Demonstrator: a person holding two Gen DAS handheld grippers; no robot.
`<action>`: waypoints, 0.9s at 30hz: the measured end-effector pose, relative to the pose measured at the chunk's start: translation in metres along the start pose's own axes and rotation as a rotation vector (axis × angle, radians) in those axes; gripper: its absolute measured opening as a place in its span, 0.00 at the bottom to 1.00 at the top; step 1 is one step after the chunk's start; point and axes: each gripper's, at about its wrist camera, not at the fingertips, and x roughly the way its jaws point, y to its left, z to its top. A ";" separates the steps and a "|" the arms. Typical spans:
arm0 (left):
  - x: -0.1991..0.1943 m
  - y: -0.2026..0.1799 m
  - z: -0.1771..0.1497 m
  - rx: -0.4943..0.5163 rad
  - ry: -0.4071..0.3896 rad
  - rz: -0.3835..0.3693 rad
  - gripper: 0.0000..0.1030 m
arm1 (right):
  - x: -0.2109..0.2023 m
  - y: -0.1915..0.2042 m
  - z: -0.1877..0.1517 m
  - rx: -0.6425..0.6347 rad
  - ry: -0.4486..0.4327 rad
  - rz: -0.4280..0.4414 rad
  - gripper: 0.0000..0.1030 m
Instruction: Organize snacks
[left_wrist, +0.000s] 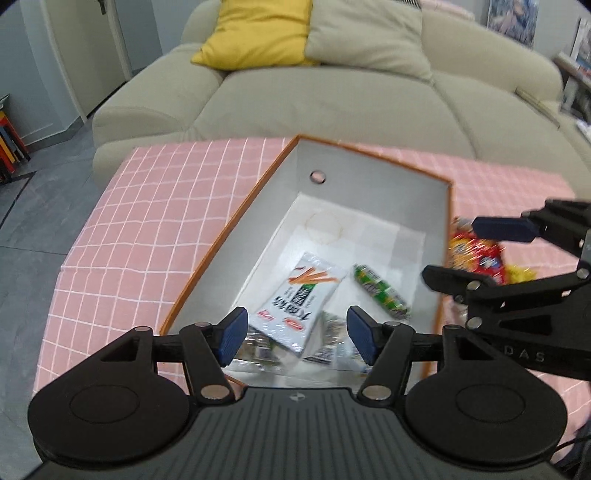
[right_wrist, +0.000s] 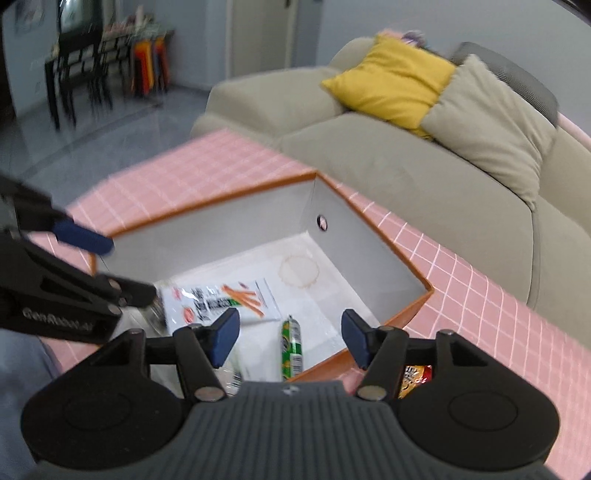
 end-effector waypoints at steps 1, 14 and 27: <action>-0.006 -0.002 -0.002 -0.008 -0.016 -0.002 0.71 | -0.007 -0.001 -0.003 0.020 -0.022 0.003 0.63; -0.035 -0.041 -0.043 -0.032 -0.163 -0.077 0.71 | -0.070 -0.011 -0.078 0.172 -0.141 -0.092 0.75; -0.006 -0.113 -0.081 0.060 -0.173 -0.214 0.70 | -0.080 -0.049 -0.185 0.327 -0.048 -0.246 0.82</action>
